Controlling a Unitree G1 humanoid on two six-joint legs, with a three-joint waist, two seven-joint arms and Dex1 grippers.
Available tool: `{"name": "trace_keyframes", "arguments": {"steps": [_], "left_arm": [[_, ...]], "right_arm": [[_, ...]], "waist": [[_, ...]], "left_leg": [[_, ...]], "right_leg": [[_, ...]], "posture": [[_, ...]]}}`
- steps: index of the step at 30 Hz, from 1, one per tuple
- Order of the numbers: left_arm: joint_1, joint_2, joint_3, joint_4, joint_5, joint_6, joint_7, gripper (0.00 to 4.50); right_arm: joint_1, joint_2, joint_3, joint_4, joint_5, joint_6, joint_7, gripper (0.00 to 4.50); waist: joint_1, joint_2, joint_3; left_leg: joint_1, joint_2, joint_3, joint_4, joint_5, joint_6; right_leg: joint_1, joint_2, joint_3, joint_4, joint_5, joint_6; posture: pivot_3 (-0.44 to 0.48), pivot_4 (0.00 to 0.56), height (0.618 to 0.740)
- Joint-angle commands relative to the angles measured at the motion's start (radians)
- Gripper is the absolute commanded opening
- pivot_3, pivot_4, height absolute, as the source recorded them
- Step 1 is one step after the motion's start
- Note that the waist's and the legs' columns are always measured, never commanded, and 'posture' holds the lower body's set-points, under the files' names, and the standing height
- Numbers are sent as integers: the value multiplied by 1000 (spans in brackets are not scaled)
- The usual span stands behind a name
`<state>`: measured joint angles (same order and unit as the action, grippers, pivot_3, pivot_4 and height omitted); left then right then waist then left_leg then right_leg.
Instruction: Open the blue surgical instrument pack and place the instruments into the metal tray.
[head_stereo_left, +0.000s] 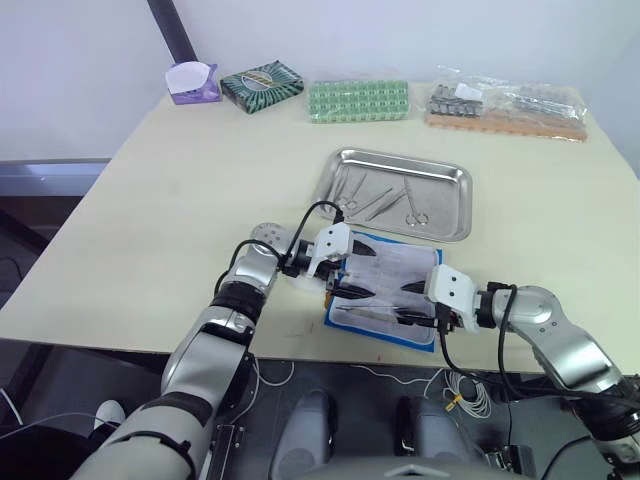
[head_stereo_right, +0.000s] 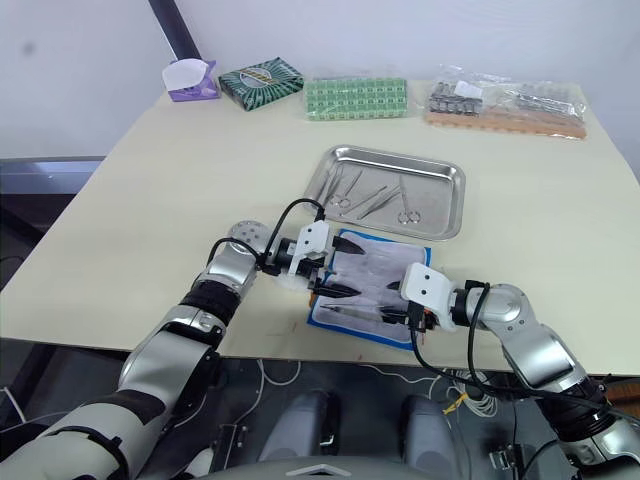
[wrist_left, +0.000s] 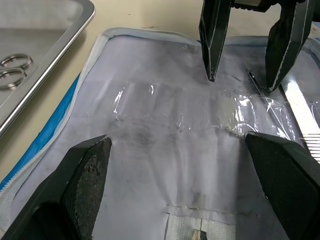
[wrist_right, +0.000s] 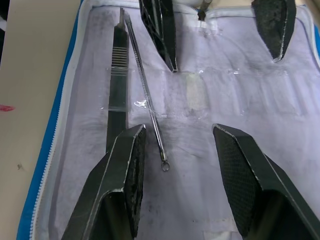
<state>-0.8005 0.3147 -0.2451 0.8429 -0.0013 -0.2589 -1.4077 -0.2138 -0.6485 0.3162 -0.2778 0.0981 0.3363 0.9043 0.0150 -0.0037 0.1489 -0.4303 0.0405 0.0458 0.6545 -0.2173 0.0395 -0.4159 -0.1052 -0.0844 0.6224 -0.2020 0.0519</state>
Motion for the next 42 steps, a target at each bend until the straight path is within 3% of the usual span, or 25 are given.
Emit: {"name": "trace_keyframes", "arguments": {"steps": [1, 11, 14, 17, 24, 42], "left_arm": [[38, -4, -28, 37, 29, 21, 13, 4500], [37, -9, -31, 39, 30, 22, 19, 4500], [36, -11, -30, 40, 30, 23, 22, 4500], [37, -12, -29, 41, 33, 23, 23, 4500], [37, -12, -30, 41, 36, 21, 23, 4500], [42, -14, -45, 49, 58, 25, 37, 4500]], "right_arm": [[-8, 7, 21, 2, -17, -8, 8, 2225], [-20, 17, 66, 78, -53, 116, 11, 2225], [-15, 15, 72, 90, -39, 145, 27, 1381], [-15, 10, 84, 96, -39, 161, 40, 62], [-48, 3, 69, 54, -33, 171, 45, 62], [-198, -49, 57, -240, 54, 503, 64, 62]], "waist": [[0, 0, 0], [-1, -2, -3], [-1, -3, -4], [-1, -5, -6], [-1, -5, -6], [1, -4, -6]], "left_leg": [[0, 0, 0, 0, 0, 0], [4, 0, 0, 0, 0, 0], [6, 1, 0, 0, 0, 0], [9, 1, -1, 0, 0, 0], [11, 2, -2, 0, 0, 0], [3, 0, -2, 0, 0, 0]], "right_leg": [[0, 0, 0, 0, 0, 0], [2, 0, 0, 2, 0, 0], [4, 0, 0, 2, 0, 0], [6, 0, 1, 2, 0, 0], [7, -1, 2, 2, 0, 0], [2, -2, 1, 2, 0, 0]], "posture": [[0, 150, 740], [0, 150, 740], [0, 150, 740], [0, 150, 740], [0, 150, 740], [0, 150, 740]]}}
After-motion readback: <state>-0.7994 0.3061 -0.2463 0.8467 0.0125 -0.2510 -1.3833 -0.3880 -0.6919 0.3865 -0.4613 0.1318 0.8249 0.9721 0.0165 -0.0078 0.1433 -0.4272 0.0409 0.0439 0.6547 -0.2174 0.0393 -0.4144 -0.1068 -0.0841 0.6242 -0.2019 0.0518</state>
